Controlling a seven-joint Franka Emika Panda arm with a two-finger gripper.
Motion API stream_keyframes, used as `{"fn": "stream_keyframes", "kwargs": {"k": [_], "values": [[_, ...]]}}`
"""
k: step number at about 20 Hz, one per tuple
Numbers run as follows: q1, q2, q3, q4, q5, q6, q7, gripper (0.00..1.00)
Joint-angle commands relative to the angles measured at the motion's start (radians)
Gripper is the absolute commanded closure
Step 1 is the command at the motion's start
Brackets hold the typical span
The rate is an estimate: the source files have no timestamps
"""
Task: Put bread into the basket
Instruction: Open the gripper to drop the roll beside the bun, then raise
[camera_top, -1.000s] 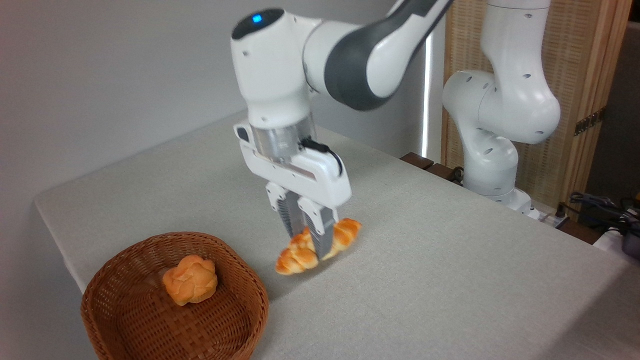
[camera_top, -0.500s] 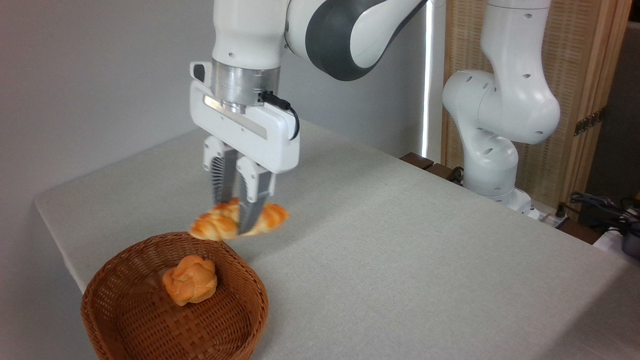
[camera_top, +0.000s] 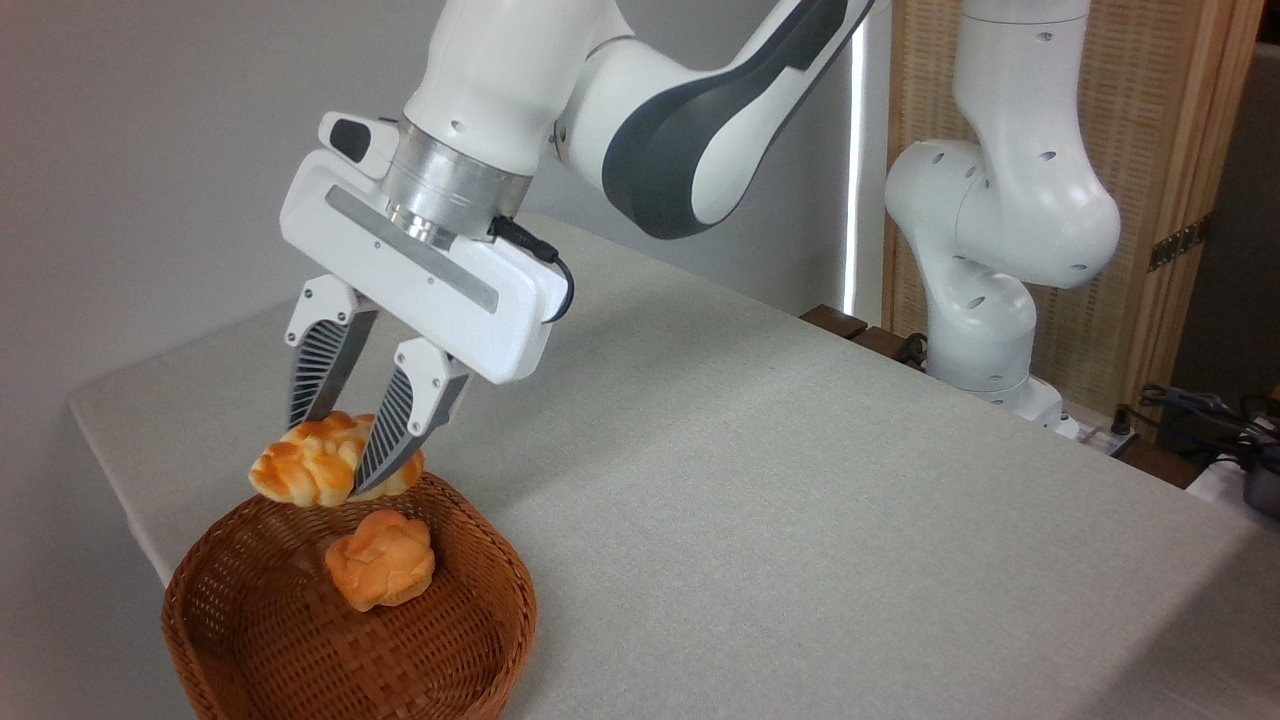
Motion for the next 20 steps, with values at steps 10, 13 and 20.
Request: {"fn": "stream_keyframes", "kwargs": {"k": [10, 13, 20], "values": [[0.002, 0.012, 0.003, 0.014, -0.011, 0.024, -0.024, 0.0], [0.0, -0.005, 0.0, 0.017, -0.008, 0.007, -0.029, 0.0], [0.0, -0.04, -0.067, 0.109, 0.083, -0.399, -0.026, 0.0]]}}
